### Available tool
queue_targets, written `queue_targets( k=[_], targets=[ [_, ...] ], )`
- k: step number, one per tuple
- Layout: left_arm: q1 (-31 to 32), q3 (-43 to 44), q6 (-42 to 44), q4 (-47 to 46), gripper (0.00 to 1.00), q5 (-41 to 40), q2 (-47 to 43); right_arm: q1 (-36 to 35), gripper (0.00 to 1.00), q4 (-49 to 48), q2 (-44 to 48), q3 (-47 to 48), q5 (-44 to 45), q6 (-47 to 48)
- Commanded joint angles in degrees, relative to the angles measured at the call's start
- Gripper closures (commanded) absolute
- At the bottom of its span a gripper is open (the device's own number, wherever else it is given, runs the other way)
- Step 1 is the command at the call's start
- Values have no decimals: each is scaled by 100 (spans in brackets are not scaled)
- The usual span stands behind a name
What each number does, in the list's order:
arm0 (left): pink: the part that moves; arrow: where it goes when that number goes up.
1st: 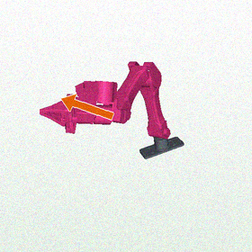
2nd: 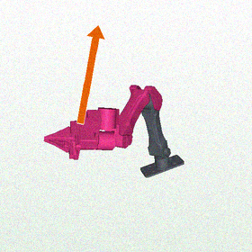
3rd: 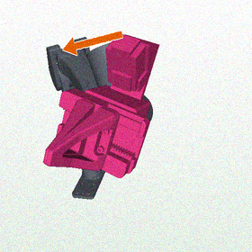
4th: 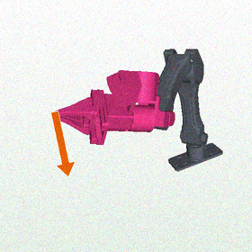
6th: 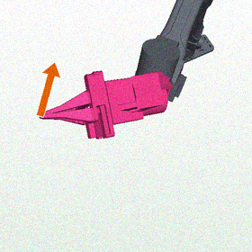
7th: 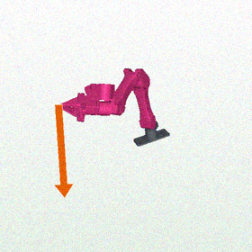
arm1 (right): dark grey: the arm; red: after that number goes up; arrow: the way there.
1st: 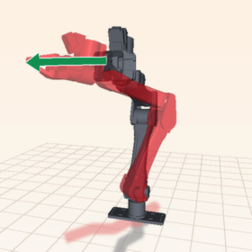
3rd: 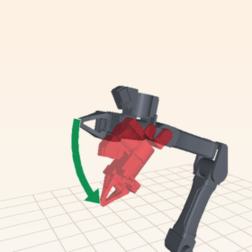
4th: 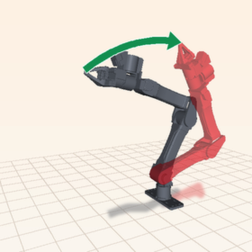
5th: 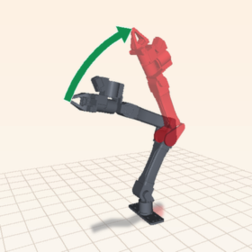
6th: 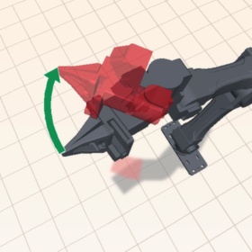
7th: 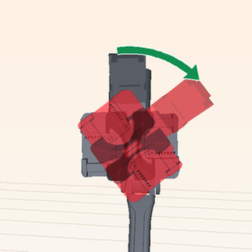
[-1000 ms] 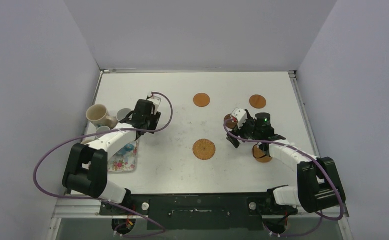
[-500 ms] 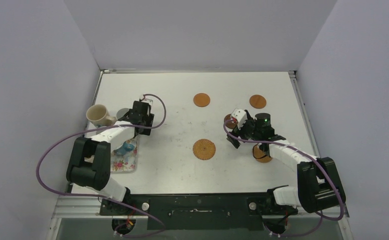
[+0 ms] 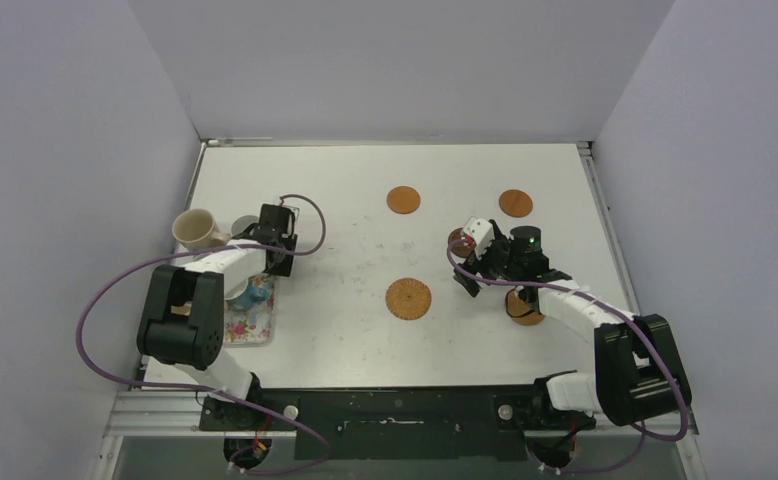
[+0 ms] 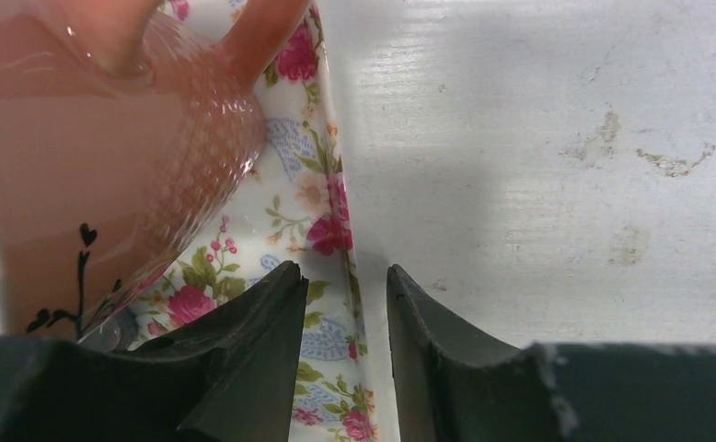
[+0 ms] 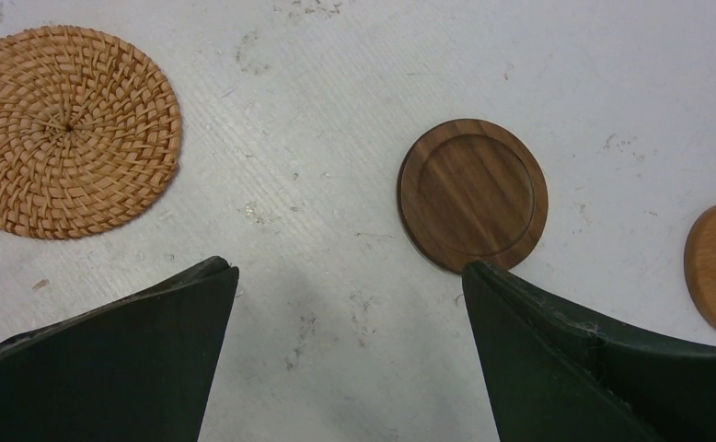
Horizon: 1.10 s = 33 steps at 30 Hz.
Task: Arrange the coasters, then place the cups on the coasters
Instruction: Move the tray to the center of the board.
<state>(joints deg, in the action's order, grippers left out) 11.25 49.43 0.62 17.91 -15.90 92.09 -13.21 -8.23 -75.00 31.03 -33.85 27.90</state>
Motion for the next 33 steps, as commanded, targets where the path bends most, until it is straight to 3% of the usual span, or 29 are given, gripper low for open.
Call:
queue_targets(
  k=[1, 17, 33],
  targets=[
    [-104, 99, -32, 42, 64, 184, 25, -27, 0, -214, 34, 26, -134, 102],
    [-123, 141, 122, -259, 100, 281, 371, -33, 0, -162, 4, 53, -163, 119],
    [251, 547, 693, -1332, 100, -56, 1104, -32, 0, -118, 29, 66, -175, 119]
  ],
)
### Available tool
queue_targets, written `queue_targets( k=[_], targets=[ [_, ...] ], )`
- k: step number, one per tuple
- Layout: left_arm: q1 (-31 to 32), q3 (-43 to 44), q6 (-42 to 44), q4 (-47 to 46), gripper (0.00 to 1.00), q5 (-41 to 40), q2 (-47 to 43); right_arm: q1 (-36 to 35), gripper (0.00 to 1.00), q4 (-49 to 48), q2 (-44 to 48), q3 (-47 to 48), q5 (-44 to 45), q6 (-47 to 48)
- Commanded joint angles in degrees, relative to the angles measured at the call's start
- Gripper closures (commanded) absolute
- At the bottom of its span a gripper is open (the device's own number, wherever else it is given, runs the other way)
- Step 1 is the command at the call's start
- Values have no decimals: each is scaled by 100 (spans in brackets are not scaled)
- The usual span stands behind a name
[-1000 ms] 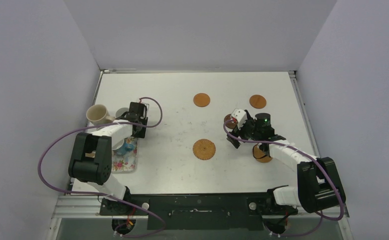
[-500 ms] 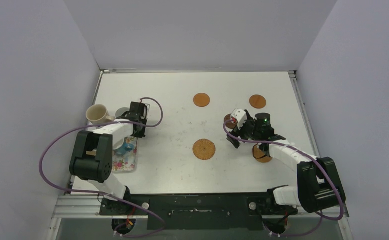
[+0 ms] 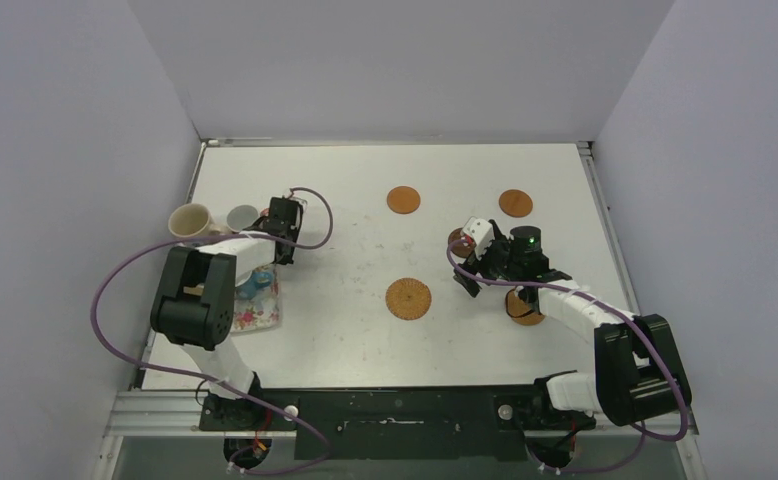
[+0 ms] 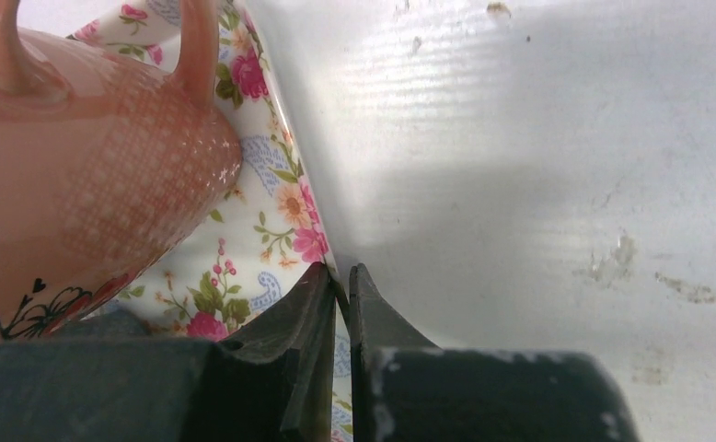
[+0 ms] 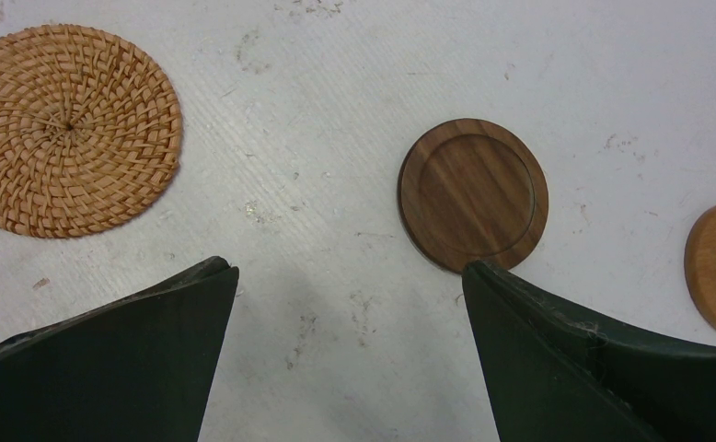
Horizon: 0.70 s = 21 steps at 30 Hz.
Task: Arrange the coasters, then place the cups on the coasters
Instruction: Move the tray to the center of the board.
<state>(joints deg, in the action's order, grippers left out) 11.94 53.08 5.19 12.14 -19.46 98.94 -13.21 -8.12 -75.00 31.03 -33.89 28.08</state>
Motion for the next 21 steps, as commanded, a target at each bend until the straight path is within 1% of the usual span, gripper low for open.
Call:
queue_targets(
  k=[1, 6, 10, 15, 21],
  targets=[
    [228, 253, 252, -798, 100, 299, 476, -32, 0, -128, 25, 70, -171, 102],
    [326, 852, 298, -607, 100, 759, 924, -37, 0, -128, 38, 71, -155, 93],
    [551, 1000, 520, -691, 100, 903, 1077, -39, 0, -120, 54, 62, -149, 93],
    [839, 1010, 738, -717, 100, 848, 1106, -33, 0, -120, 65, 61, -144, 93],
    [861, 885, 816, -929, 100, 379, 1077, -33, 0, -120, 54, 62, -153, 86]
  ],
)
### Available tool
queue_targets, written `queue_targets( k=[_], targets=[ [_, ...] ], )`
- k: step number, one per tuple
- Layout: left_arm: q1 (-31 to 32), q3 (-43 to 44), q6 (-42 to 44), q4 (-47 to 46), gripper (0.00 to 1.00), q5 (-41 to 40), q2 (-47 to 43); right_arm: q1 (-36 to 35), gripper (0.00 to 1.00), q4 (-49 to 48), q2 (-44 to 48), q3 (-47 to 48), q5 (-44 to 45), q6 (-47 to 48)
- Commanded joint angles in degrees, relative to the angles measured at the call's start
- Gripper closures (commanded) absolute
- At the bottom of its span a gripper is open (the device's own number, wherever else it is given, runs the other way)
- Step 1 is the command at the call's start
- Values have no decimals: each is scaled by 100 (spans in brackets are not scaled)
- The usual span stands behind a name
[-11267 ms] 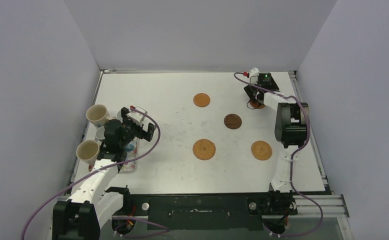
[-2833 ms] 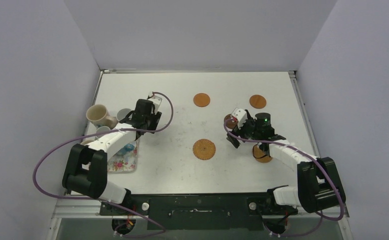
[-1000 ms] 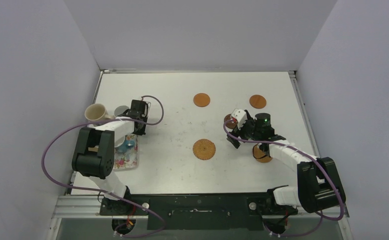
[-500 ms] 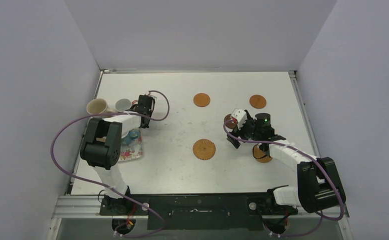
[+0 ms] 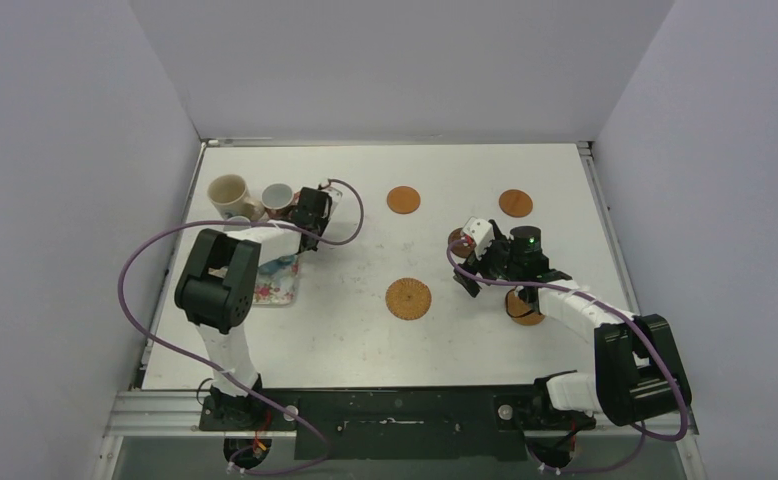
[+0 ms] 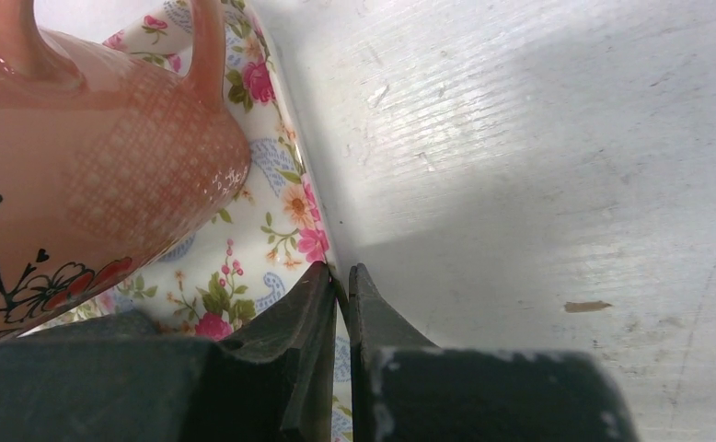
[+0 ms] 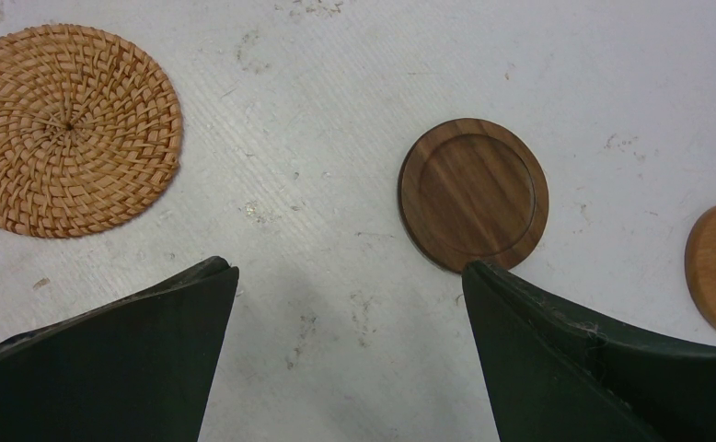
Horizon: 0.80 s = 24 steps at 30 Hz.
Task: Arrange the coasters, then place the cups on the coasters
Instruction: Move the tray to the center of the board.
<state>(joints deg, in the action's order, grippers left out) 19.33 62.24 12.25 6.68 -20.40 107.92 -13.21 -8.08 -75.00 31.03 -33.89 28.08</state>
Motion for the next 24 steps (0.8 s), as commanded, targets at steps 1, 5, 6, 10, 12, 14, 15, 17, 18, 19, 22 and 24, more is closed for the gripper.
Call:
queue_targets(
  k=[1, 5, 6, 10, 12, 14, 15, 17, 18, 19, 22, 24],
  targets=[
    [105, 7, 129, -383, 100, 438, 191, -33, 0, -120, 41, 66, -146, 84],
    [11, 198, 236, -365, 100, 404, 274, -33, 0, -124, 35, 79, -98, 80],
    [2, 239, 284, -384, 100, 379, 293, -33, 0, -124, 38, 79, -92, 68],
    [-24, 448, 410, -346, 100, 331, 442, -39, 0, -133, 55, 70, -83, 58],
    [-57, 571, 441, -313, 100, 300, 533, -40, 0, -133, 48, 70, -84, 60],
    [-92, 637, 473, -316, 100, 270, 599, -35, 0, -133, 46, 74, -75, 58],
    [-111, 650, 477, -316, 100, 273, 606, -34, 0, -126, 40, 71, -76, 58],
    [-107, 587, 554, -341, 100, 291, 572, -42, 0, -124, 55, 70, -83, 58],
    [-87, 541, 585, -352, 100, 310, 527, -38, 0, -124, 64, 66, -84, 58],
    [-68, 495, 593, -351, 100, 323, 469, -35, 0, -128, 65, 62, -89, 58],
    [-35, 451, 501, -274, 100, 327, 278, -41, 0, -133, 30, 70, -94, 66],
    [-35, 478, 416, -229, 100, 319, 131, -41, 0, -128, 5, 83, -92, 71]
  ],
)
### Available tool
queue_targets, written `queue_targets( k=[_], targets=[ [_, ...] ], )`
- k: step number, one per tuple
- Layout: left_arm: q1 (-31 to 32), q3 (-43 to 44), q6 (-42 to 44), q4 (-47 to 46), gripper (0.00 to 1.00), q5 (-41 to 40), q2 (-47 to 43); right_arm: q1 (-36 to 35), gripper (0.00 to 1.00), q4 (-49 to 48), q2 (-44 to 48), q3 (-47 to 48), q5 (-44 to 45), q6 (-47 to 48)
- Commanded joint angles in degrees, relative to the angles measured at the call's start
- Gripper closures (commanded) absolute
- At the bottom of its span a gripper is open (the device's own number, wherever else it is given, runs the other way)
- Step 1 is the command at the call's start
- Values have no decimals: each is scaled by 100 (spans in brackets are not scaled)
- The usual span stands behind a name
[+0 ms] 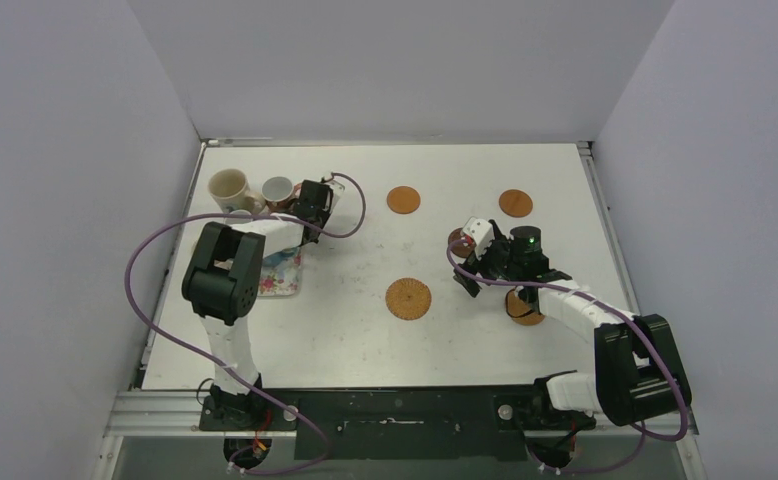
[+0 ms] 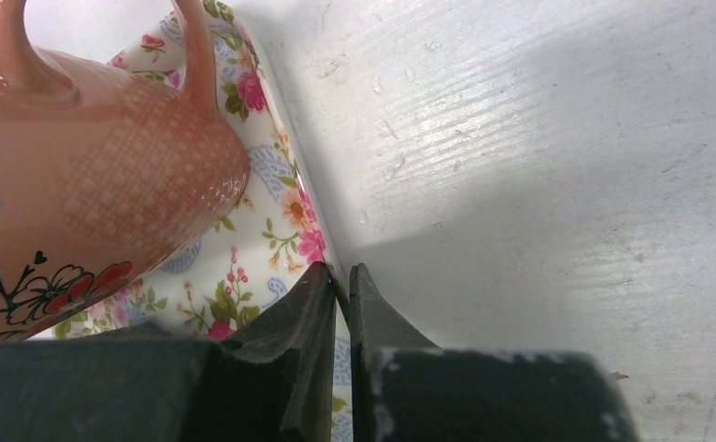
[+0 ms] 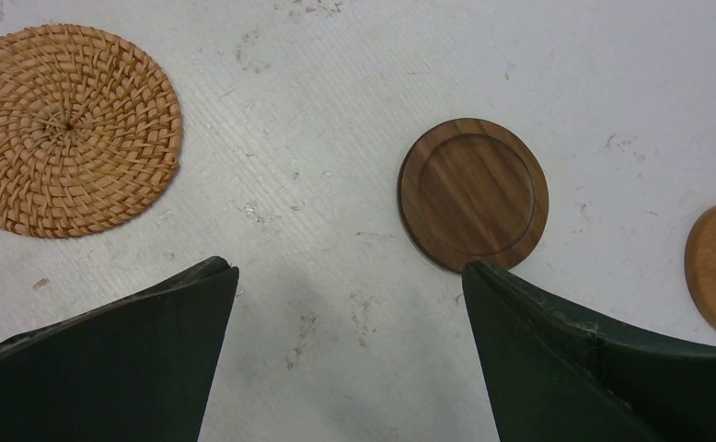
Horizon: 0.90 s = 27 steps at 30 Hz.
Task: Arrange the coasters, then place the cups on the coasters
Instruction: Move the tray to the center of the board.
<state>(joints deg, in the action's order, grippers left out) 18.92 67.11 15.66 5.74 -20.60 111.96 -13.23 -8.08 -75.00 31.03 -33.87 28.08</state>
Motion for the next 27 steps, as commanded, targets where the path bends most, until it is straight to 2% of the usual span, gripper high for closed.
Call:
queue_targets(
  k=[1, 2, 5, 7, 12, 18, 21, 22, 23, 24, 27],
  targets=[
    [7, -16, 50, -139, 98, 348, -357, -36, 0, -125, -8, 87, -94, 67],
    [7, -34, 40, -169, 95, 359, -438, -35, 0, -116, -2, 88, -94, 71],
    [7, -28, -30, -295, 69, 268, -636, -30, 0, -120, 15, 81, -80, 76],
    [7, 36, -74, -312, 55, 190, -728, -35, 0, -124, 29, 71, -68, 75],
    [13, 228, -127, -179, 44, 117, -847, -36, 0, -133, 21, 68, -50, 75],
    [71, 292, -149, 142, 36, 268, -1256, -41, 0, -150, -2, 68, -50, 75],
    [156, 242, -189, 339, 20, 473, -1630, -31, 0, -159, -19, 70, -50, 84],
    [199, 230, -212, 407, 19, 539, -1774, -30, 0, -159, -27, 70, -51, 84],
    [226, 220, -229, 484, 6, 611, -1925, -40, 0, -159, -31, 71, -50, 84],
    [246, 198, -244, 538, 3, 663, -2082, -36, 0, -159, -39, 75, -55, 84],
    [270, 169, -299, 724, 3, 774, -2640, -32, 0, -150, -41, 79, -52, 95]
  ],
)
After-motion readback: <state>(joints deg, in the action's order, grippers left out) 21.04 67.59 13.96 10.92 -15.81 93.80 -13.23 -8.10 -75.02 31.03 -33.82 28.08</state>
